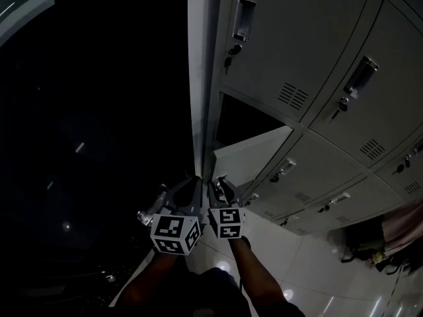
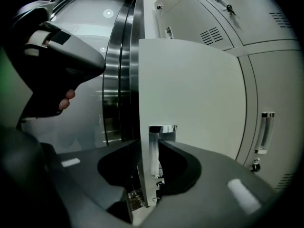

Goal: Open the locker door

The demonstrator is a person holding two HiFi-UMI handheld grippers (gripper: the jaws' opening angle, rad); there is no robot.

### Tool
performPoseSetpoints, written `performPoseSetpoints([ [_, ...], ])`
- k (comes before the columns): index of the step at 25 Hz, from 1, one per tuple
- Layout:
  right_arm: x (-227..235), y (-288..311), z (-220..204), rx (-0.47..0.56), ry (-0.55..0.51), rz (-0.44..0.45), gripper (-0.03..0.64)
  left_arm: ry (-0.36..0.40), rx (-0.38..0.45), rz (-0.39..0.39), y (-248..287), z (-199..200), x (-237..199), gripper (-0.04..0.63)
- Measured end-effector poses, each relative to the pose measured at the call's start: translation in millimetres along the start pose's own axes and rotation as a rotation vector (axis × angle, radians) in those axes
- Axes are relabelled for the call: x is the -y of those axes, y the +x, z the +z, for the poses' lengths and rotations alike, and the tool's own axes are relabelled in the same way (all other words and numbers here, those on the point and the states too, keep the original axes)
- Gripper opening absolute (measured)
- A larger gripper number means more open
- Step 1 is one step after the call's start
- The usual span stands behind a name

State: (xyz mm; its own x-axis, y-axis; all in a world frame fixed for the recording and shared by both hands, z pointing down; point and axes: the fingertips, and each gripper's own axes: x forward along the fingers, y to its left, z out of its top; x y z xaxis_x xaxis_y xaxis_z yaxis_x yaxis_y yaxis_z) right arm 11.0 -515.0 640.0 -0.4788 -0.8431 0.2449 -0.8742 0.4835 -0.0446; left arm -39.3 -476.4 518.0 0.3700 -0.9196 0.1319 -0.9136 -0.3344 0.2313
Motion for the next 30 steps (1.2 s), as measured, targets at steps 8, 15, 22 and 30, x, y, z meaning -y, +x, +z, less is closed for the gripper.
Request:
performPoseSetpoints([
  [8, 3, -40, -12, -0.033, -0.007, -0.005, 0.109, -0.01, -0.009, -0.026, -23, -4, 31, 0.005],
  [15, 11, -61, -21, -0.079, 0.013, -0.024, 0.136, -0.014, -0.002, -0.055, -36, -2, 51, 0.005],
  [22, 14, -85, -21, -0.088, -0.004, -0.03, 0.141, -0.015, 0.009, -0.047, -51, -4, 66, 0.005],
  [30, 0, -142, 13, -0.054, 0.002, -0.011, 0.141, 0.005, 0.006, -0.024, -84, 12, 102, 0.005],
])
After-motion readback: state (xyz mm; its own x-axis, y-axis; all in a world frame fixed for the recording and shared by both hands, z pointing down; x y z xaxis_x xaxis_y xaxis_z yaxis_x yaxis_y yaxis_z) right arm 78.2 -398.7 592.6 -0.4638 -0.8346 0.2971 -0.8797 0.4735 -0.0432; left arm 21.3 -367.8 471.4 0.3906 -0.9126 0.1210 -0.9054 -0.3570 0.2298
